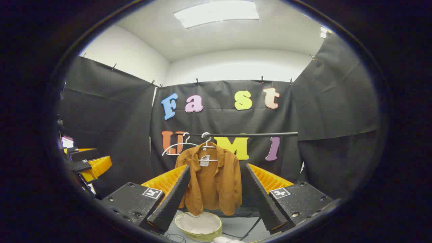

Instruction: Grasp the clothes on the hanger with both hands and then place them into the laundry hamper below.

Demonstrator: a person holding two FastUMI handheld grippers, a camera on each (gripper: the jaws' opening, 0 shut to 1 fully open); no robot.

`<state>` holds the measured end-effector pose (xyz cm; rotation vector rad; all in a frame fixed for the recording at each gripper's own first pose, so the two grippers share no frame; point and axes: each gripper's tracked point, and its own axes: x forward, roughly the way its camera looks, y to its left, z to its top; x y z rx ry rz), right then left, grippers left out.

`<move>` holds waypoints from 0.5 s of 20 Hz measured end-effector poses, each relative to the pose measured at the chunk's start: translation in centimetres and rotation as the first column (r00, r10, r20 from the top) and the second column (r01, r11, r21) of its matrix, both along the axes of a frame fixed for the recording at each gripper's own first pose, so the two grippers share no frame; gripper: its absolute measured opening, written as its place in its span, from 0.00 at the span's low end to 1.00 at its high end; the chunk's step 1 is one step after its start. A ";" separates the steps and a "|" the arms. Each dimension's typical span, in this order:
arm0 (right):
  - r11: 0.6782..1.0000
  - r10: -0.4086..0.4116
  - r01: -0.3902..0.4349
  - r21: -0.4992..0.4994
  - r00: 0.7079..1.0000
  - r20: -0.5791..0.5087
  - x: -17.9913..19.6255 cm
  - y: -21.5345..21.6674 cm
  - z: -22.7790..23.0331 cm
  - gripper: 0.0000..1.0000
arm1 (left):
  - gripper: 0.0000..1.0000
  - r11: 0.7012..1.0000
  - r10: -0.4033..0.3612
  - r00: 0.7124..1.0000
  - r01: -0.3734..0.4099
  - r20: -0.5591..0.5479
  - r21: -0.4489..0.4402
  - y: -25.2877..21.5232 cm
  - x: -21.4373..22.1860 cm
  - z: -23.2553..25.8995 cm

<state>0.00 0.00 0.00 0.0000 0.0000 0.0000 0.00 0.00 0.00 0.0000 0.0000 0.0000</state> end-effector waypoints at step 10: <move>0.998 -0.044 0.043 -0.042 0.999 -0.029 -0.3 -0.4 -0.4 1.00 | 0.99 1.000 -0.018 1.000 0.018 0.008 -0.025 0.4 0.3 0.0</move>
